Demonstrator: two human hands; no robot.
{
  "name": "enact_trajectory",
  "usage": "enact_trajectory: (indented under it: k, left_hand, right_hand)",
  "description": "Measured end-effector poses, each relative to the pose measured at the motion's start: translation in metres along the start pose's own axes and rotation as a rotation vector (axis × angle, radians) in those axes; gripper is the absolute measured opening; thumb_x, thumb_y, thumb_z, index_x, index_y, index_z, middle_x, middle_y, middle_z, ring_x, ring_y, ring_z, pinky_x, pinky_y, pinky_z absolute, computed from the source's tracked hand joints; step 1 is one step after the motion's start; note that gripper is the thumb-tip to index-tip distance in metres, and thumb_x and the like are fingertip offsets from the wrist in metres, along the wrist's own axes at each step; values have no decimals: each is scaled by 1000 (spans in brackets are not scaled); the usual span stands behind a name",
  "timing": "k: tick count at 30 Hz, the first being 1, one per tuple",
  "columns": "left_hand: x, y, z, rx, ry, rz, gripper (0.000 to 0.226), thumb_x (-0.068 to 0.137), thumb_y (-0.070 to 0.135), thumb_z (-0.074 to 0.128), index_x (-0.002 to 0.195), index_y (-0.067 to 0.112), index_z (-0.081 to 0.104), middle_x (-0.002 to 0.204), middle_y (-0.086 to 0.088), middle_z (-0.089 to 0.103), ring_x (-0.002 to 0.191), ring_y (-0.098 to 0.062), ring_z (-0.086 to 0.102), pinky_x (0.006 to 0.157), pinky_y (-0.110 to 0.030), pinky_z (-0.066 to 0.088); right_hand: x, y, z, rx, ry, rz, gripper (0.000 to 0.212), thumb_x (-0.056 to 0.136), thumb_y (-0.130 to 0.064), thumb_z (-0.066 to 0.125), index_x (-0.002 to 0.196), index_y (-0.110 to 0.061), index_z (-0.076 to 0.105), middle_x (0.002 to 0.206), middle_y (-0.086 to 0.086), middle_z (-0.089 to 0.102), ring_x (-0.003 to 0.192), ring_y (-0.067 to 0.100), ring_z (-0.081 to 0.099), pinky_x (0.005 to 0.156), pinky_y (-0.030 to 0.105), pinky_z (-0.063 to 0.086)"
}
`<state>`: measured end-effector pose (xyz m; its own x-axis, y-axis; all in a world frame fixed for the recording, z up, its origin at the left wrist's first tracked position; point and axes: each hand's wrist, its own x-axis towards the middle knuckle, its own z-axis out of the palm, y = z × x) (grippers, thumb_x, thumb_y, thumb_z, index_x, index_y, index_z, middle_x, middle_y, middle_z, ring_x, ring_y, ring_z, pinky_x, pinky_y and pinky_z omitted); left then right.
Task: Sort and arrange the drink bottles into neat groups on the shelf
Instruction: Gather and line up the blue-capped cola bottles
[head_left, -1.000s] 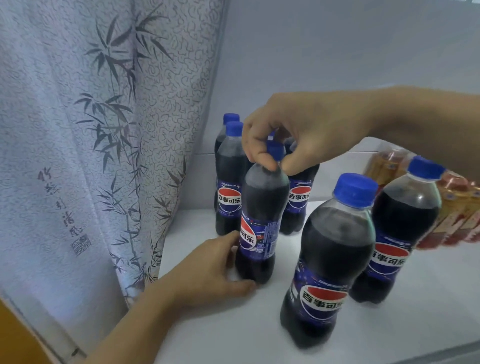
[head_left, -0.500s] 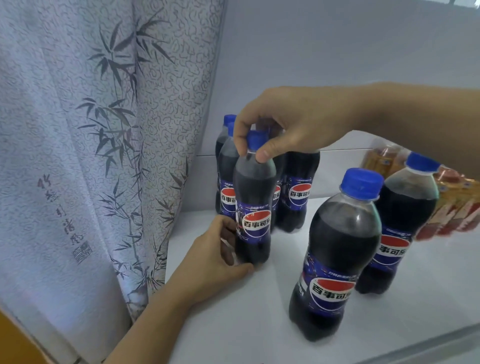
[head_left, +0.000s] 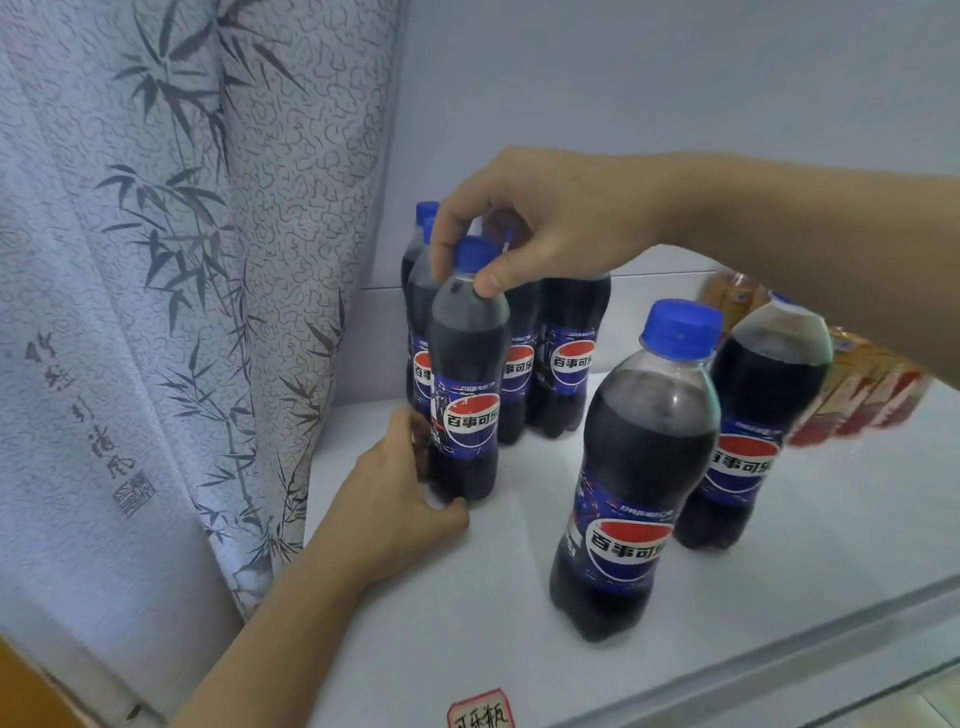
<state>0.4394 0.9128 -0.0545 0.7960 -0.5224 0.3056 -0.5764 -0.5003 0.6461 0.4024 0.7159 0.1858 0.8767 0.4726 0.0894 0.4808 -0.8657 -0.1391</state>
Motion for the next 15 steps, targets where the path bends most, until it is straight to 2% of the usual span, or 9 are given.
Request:
enact_trajectory:
  k: [2, 4, 7, 10, 12, 14, 15]
  left_hand:
    - [-1, 2, -1, 21, -12, -2, 58, 69, 33, 81, 111, 32, 42, 84, 14, 58, 79, 5, 56, 62, -12, 40]
    - [-1, 3, -2, 40, -17, -4, 56, 71, 30, 82, 111, 30, 43, 83, 18, 56, 80, 12, 54, 62, -8, 39]
    - [-1, 2, -2, 60, -24, -15, 58, 72, 35, 82, 115, 32, 44, 91, 18, 58, 80, 8, 54, 63, -11, 38]
    - [0, 2, 0, 51, -9, -37, 65, 71, 40, 86, 121, 30, 45, 100, 19, 60, 81, 6, 56, 66, -12, 40]
    - [0, 4, 1, 52, 8, -56, 71, 69, 46, 89, 123, 30, 45, 100, 21, 59, 81, 5, 56, 67, -13, 40]
    - [1, 6, 3, 59, 28, -76, 74, 67, 50, 90, 122, 30, 45, 97, 20, 59, 79, 3, 55, 65, -14, 40]
    - [1, 6, 3, 61, 39, -82, 75, 65, 52, 90, 121, 29, 46, 95, 20, 59, 78, 1, 55, 65, -15, 39]
  right_hand:
    - [-4, 1, -5, 11, -1, 5, 33, 94, -22, 70, 124, -33, 63, 114, -14, 67, 83, 12, 71, 77, 30, 59]
    - [-15, -1, -13, 23, 12, 7, 34, 99, -30, 64, 132, -36, 57, 122, -11, 66, 92, 14, 73, 81, 33, 62]
    - [-40, -8, -30, -21, 27, -7, 31, 99, -51, 52, 124, -35, 60, 114, -13, 67, 90, 10, 71, 73, 33, 62]
    - [-70, -14, -41, 36, -169, -7, 47, 84, -73, 47, 104, -36, 68, 98, -9, 72, 81, 12, 69, 68, 31, 55]
    - [-90, -16, -35, 68, -277, -30, 45, 81, -74, 60, 100, -34, 69, 91, -7, 73, 72, 13, 69, 63, 26, 54]
    - [-104, -15, -20, 112, -235, -102, 35, 79, -59, 77, 97, -29, 69, 86, -6, 72, 66, 16, 69, 59, 24, 56]
    - [-108, -13, -15, 142, -188, -129, 30, 78, -50, 78, 95, -27, 69, 84, -7, 71, 66, 18, 70, 61, 26, 58]
